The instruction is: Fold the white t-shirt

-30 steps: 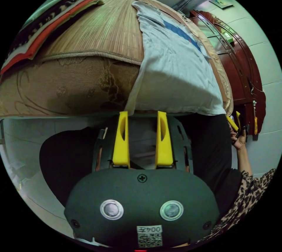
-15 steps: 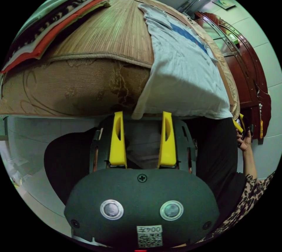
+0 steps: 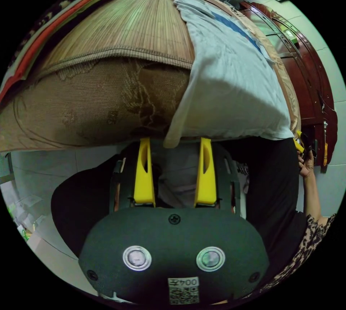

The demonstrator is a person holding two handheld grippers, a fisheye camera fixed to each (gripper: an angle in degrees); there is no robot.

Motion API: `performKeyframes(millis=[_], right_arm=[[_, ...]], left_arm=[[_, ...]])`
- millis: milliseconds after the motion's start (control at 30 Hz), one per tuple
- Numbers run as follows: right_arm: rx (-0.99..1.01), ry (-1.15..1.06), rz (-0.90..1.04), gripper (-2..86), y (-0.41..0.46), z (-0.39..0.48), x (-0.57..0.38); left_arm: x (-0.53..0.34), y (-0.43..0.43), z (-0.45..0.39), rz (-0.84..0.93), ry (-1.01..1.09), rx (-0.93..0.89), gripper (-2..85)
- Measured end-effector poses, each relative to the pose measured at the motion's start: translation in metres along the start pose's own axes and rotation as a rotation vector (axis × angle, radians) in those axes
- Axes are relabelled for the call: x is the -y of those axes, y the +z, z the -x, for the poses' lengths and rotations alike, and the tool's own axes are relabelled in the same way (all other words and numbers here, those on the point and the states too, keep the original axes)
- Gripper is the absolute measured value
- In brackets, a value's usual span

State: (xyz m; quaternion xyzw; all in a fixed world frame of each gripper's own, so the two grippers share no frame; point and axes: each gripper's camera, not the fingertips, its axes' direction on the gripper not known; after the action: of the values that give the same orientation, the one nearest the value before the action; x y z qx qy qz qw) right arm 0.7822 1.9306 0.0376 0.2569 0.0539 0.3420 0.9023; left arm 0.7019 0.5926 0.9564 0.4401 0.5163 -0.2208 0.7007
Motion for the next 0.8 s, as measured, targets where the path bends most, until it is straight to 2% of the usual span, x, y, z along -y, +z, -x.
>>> performKeyframes(millis=[133, 333, 467, 567, 800], right_arm=[[-0.010, -0.009, 0.014, 13.0, -0.006, -0.003, 0.002], [-0.016, -0.062, 0.034, 12.0, -0.012, 0.005, -0.001], [-0.028, -0.070, 0.047, 9.8, -0.017, 0.003, -0.004], [-0.043, -0.063, 0.055, 5.0, -0.022, -0.003, -0.009], [0.231, -0.043, -0.045, 3.3, -0.071, -0.025, -0.026]], left_arm=[[0.010, 0.004, 0.008, 0.011, 0.004, 0.000, 14.8], [0.013, -0.011, 0.014, -0.015, 0.037, 0.004, 6.0], [0.014, -0.031, 0.041, -0.009, -0.007, -0.112, 2.9], [0.011, -0.052, 0.062, -0.019, -0.022, -0.208, 2.3], [0.002, -0.133, 0.107, -0.097, 0.063, -0.408, 2.0]])
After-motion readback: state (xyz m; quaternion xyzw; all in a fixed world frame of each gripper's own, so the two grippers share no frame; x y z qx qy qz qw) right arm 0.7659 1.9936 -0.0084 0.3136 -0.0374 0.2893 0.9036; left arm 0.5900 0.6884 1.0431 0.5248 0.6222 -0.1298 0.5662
